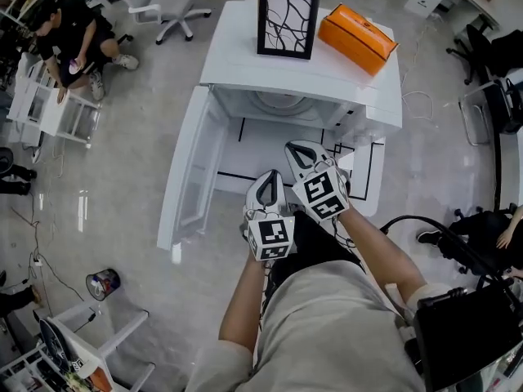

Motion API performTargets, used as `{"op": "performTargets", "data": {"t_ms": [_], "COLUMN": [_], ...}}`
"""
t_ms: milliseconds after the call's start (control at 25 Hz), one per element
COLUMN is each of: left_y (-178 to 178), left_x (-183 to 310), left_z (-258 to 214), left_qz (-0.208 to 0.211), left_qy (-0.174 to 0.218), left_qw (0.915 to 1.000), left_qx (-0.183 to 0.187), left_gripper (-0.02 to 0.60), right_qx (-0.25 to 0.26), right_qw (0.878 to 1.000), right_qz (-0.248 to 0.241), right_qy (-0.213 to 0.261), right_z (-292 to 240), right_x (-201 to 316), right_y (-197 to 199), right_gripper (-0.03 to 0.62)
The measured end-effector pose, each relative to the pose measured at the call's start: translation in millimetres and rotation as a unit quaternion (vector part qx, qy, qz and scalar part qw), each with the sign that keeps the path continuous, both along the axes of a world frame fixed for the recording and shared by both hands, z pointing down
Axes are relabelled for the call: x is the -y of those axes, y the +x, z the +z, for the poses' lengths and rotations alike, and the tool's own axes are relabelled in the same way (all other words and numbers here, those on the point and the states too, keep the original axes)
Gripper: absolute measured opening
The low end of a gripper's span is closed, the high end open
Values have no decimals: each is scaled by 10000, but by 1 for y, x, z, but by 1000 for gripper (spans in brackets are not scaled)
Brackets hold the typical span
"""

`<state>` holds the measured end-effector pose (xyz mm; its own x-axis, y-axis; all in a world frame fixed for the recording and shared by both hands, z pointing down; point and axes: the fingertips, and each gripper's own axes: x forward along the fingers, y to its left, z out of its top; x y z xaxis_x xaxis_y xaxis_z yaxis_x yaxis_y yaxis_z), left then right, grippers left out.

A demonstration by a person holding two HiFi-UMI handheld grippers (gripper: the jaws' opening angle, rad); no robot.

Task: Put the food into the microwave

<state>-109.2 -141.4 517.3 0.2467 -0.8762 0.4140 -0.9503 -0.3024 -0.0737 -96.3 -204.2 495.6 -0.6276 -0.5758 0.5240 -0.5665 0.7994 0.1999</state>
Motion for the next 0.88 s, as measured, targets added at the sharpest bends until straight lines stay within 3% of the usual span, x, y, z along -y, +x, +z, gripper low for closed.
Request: {"op": "performTargets", "data": {"t_ms": [320,480,680,880], "left_y": [13,16,19,23], "left_x": [-33,-49,-70,-70], "left_z": [-26,-39,-47,-71], "left_qz": [-79,-186,-274,-151], "left_qy": [107,242,78,325], "left_qw": [9993,9985,9971,9970], "left_qx": [-362,-450,-711,-688], "left_gripper": [8,8,8,8], "right_qx": [311,726,846,971], "right_qw": [9994,9964,9953,9933], "right_qz": [168,435,463,592], "right_qy": [33,4,115,218], "right_z": [-18,-31,-41,-54], "right_x": [-55,-81,-125,-139], "right_y": [17,31,39,50], "right_gripper": [11,11,9,9]}}
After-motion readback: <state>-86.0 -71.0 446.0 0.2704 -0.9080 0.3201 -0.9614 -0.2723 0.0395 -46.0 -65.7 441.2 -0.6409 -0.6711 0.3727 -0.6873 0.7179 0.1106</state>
